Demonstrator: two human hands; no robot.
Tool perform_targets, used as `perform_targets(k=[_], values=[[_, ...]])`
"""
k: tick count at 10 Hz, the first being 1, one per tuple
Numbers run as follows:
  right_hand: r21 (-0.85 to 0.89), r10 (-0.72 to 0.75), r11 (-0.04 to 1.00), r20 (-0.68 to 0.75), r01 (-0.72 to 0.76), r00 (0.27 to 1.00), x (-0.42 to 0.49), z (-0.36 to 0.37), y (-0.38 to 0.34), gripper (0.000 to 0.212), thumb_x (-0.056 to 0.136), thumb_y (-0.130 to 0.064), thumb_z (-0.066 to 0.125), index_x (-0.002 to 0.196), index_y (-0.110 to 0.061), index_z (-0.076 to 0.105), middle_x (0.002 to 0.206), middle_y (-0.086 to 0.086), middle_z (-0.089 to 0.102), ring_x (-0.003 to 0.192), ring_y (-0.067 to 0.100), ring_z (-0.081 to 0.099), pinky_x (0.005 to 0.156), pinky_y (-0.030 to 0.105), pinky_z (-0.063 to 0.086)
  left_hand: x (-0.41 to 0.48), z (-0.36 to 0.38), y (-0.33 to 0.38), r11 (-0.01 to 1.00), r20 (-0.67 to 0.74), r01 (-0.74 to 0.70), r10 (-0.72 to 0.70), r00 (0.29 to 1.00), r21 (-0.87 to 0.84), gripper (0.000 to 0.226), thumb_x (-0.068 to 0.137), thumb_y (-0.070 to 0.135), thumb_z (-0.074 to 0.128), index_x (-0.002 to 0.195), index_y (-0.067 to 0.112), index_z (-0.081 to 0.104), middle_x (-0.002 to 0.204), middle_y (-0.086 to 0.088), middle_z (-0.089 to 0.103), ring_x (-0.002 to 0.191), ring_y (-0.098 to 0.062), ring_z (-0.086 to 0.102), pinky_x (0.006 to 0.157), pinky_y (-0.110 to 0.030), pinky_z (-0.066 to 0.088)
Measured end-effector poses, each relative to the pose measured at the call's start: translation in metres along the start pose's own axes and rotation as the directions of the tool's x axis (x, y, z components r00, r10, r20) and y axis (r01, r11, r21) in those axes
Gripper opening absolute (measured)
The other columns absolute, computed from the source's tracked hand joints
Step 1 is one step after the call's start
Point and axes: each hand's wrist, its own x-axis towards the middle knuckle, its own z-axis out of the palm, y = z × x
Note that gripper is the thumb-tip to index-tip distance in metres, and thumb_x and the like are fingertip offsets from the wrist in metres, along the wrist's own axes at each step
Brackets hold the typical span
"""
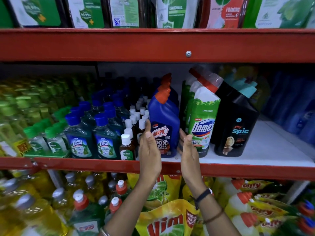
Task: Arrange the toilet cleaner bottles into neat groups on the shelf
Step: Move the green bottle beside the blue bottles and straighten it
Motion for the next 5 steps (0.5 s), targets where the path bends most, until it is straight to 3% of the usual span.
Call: perform_targets(k=[3,4,5], values=[[0.016,0.021,1.0,0.006,-0.022,1.0,-0.001,-0.002,-0.002,0.088,0.071,-0.088,0.028,0.139,-0.035,0.041,0.148,-0.005,0.046,0.136,0.01,0.042,0.114,0.046,0.036,-0.002,-0.001,0.003,1.0,0.013,0.007,-0.007,1.0,0.025,0.067,0.076,0.086,0.009,0.138,0.061,0.017,0.159,0.009,0.029,0.146,-0.017,0.027,0.116,-0.053,0.03],[0.012,0.014,1.0,0.021,-0.014,1.0,-0.008,-0.003,-0.011,0.092,0.07,-0.088,0.03,0.141,-0.03,0.041,0.149,-0.005,0.045,0.136,0.008,0.041,0.114,0.043,0.036,-0.007,0.001,0.004,1.0,-0.019,0.015,-0.015,1.0,-0.008,0.074,0.076,0.085,0.012,0.142,0.052,0.021,0.154,0.013,0.032,0.143,-0.012,0.032,0.115,-0.05,0.035],[-0.036,-0.066,0.997,-0.045,0.064,0.997,-0.03,-0.021,-0.019,0.083,0.073,-0.085,0.03,0.134,-0.031,0.048,0.141,-0.008,0.053,0.132,0.004,0.046,0.113,0.039,0.037,-0.017,0.007,0.021,0.993,-0.119,-0.117,0.118,0.986,0.011,0.072,0.087,0.072,0.016,0.147,0.034,0.025,0.153,0.013,0.03,0.143,-0.007,0.029,0.116,-0.046,0.033]])
